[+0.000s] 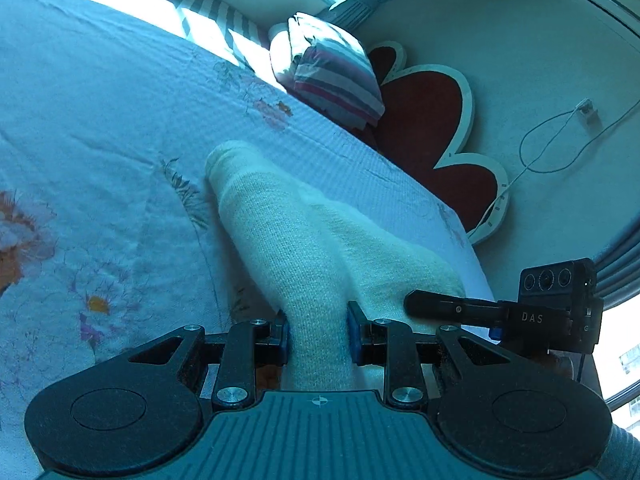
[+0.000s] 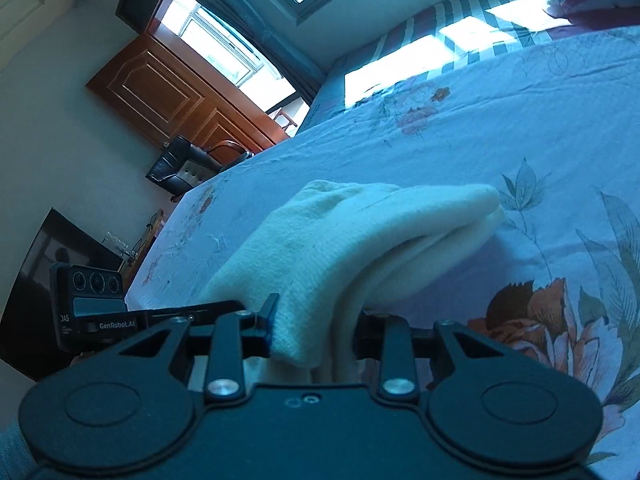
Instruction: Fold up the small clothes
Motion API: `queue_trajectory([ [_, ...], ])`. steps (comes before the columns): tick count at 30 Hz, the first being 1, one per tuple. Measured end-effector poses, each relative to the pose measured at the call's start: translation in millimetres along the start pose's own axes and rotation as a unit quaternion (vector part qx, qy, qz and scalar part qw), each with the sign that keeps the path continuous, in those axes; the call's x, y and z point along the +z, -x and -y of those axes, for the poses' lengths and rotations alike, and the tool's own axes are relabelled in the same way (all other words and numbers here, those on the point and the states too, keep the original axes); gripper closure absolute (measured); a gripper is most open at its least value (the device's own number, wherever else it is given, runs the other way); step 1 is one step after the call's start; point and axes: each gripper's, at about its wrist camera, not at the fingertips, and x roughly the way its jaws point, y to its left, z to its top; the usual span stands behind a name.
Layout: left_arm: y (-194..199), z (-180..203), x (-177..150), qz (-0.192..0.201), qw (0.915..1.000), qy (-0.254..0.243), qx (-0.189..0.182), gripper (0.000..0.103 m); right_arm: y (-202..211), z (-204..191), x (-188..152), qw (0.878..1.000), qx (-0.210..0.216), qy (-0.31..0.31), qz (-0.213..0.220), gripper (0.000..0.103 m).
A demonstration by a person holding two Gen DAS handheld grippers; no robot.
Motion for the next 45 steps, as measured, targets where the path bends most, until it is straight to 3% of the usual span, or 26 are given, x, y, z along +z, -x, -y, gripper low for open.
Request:
queue_trajectory([
  [4, -8, -20, -13, -0.013, 0.9993, 0.035, -0.009, 0.075, -13, 21, -19, 0.999, -0.003, -0.031, -0.018, 0.068],
  [7, -1, -21, -17, -0.015, 0.9992, 0.036, -0.008, 0.072, -7, 23, -24, 0.999, -0.011, -0.043, -0.01, 0.053],
  [9, 5, -20, -20, -0.028, 0.9991, 0.03, -0.01, 0.071, 7, 23, -27, 0.999, -0.019, -0.047, 0.006, 0.037],
  [11, 11, -22, -29, -0.045, 0.9984, 0.031, -0.016, 0.069, 22, 30, -36, 0.998, 0.0, -0.067, 0.012, 0.037],
  [16, 23, -30, -51, -0.073, 0.9955, 0.042, -0.043, 0.066, 26, 42, -70, 0.995, 0.016, -0.088, -0.036, 0.048],
  [19, 23, -32, -54, -0.071, 0.9945, 0.061, -0.048, 0.066, 24, 44, -85, 0.992, 0.04, -0.114, -0.03, 0.056],
  [21, 22, -34, -53, -0.081, 0.9926, 0.074, -0.051, 0.066, 19, 43, -89, 0.991, 0.026, -0.128, -0.035, 0.087],
  [26, 29, -26, -49, -0.107, 0.989, 0.09, -0.048, 0.077, 28, 43, -97, 0.979, 0.035, -0.197, -0.037, 0.089],
  [30, 31, -17, -57, -0.13, 0.9897, 0.06, 0.004, 0.078, 36, 45, -111, 0.965, 0.009, -0.256, -0.058, 0.09],
  [32, 35, -9, -55, -0.122, 0.9912, 0.045, 0.024, 0.076, 34, 46, -117, 0.967, -0.013, -0.248, -0.059, 0.089],
  [33, 41, 0, -53, -0.108, 0.9928, 0.017, 0.049, 0.075, 36, 44, -118, 0.968, -0.016, -0.247, -0.051, 0.08],
  [34, 47, 9, -50, -0.092, 0.993, -0.005, 0.074, 0.071, 42, 39, -116, 0.972, -0.029, -0.229, -0.032, 0.078],
  [36, 62, 28, -43, -0.028, 0.993, -0.041, 0.108, 0.061, 59, 21, -112, 0.983, -0.074, -0.17, 0.009, 0.077],
  [38, 62, 46, -35, 0.027, 0.9845, -0.088, 0.149, 0.032, 72, 2, -102, 0.988, -0.104, -0.097, 0.053, 0.082],
  [40, 47, 58, -26, 0.05, 0.9769, -0.122, 0.168, 0.031, 68, -14, -88, 0.988, -0.128, -0.031, 0.079, 0.083],
  [42, 25, 61, -17, 0.048, 0.9738, -0.128, 0.182, 0.031, 53, -23, -72, 0.985, -0.145, 0.02, 0.09, 0.083],
  [45, -3, 52, -8, 0.028, 0.9676, -0.126, 0.217, 0.031, 19, -24, -53, 0.977, -0.19, 0.065, 0.071, 0.087],
])
